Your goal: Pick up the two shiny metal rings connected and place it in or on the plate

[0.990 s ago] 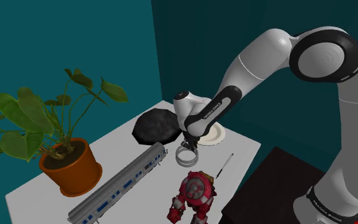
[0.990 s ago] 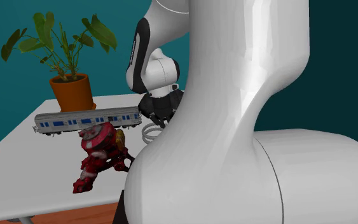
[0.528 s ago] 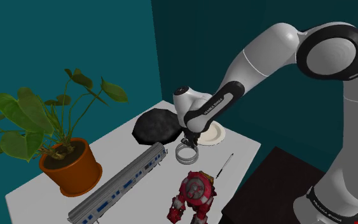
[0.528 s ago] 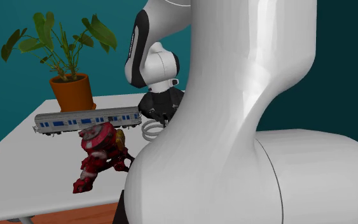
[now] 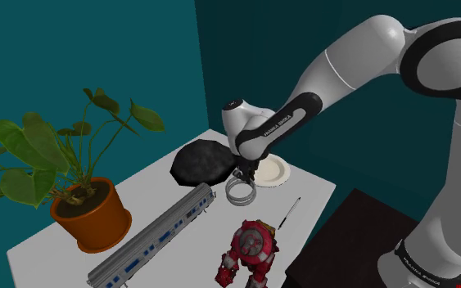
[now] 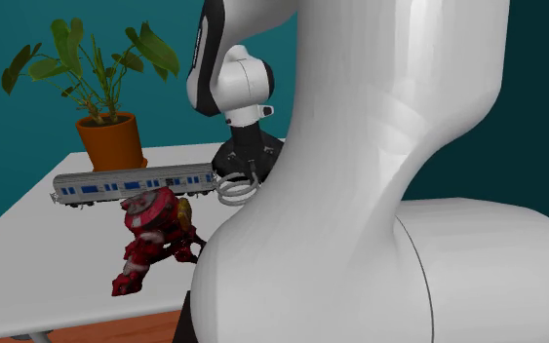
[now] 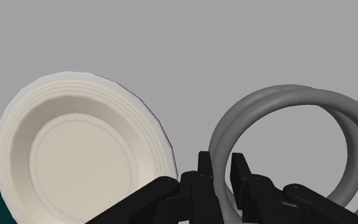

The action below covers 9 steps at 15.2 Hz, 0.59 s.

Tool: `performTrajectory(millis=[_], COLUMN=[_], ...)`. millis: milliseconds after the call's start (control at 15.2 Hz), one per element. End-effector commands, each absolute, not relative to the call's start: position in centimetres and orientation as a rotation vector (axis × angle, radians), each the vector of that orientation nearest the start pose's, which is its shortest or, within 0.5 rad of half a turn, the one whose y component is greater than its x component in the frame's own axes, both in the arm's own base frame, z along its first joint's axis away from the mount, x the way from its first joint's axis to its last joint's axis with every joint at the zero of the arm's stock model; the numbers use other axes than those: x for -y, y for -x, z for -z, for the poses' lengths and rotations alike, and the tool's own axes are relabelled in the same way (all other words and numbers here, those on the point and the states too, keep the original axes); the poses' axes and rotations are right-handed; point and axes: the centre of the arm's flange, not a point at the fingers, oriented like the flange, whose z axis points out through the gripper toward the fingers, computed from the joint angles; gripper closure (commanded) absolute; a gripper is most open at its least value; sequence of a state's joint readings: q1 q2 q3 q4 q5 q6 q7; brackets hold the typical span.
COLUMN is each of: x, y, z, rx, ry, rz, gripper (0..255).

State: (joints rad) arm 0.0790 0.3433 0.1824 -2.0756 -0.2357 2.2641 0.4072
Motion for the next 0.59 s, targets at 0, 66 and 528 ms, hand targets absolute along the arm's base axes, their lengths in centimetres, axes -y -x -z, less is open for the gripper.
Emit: performTrajectory(millis=[0,66,528], x=[-14.0,-14.0,-7.7], y=[-55.3,-55.3,-57.1], z=[-26.4,-27.0,-28.4], rx=[0.021,0.021,0.021], ry=[3.287,3.287,3.287], rz=[-0.166,-0.166,-0.166], gripper=[255,255,255])
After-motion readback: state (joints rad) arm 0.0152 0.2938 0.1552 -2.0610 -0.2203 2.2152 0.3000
